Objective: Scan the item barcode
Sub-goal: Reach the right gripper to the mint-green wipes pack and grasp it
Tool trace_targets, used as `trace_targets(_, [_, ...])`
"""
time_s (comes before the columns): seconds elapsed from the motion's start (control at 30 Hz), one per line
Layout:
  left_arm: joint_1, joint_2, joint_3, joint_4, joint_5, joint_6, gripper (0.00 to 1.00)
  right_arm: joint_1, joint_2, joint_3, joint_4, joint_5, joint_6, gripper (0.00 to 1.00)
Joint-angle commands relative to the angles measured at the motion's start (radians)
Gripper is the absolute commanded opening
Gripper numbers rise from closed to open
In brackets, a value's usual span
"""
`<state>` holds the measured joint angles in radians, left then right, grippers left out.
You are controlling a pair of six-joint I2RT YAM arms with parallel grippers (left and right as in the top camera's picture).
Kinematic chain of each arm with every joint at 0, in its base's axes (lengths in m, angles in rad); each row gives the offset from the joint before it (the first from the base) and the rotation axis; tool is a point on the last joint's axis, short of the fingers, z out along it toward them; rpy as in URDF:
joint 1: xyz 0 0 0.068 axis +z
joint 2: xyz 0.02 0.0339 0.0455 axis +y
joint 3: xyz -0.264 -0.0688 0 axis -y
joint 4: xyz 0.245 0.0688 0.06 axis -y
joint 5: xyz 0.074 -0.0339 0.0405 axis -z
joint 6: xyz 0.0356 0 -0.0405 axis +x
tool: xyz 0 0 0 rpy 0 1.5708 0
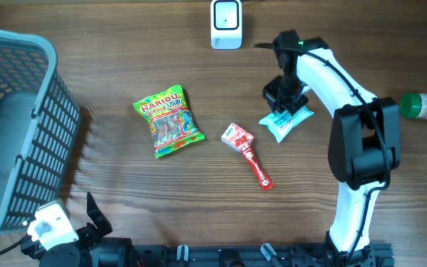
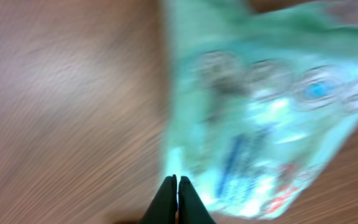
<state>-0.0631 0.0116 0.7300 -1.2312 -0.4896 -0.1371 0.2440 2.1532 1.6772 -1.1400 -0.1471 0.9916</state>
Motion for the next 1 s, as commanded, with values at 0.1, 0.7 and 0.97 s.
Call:
trace_targets(0.1, [0.006, -0.007, 0.001, 0.003, 0.0, -0.005, 1.0, 0.005, -0.197, 0.034, -0.075, -0.033, -0.13, 1.0])
trace_targets(0.7, [0.006, -0.007, 0.001, 0.003, 0.0, -0.005, 1.0, 0.005, -0.213, -0.558, 0.556, 0.29, -0.105, 0.95])
trace_targets(0.97, [0.006, -0.007, 0.001, 0.003, 0.0, -0.005, 1.0, 0.005, -0.227, -0.648, 0.611, 0.156, -0.102, 0.17])
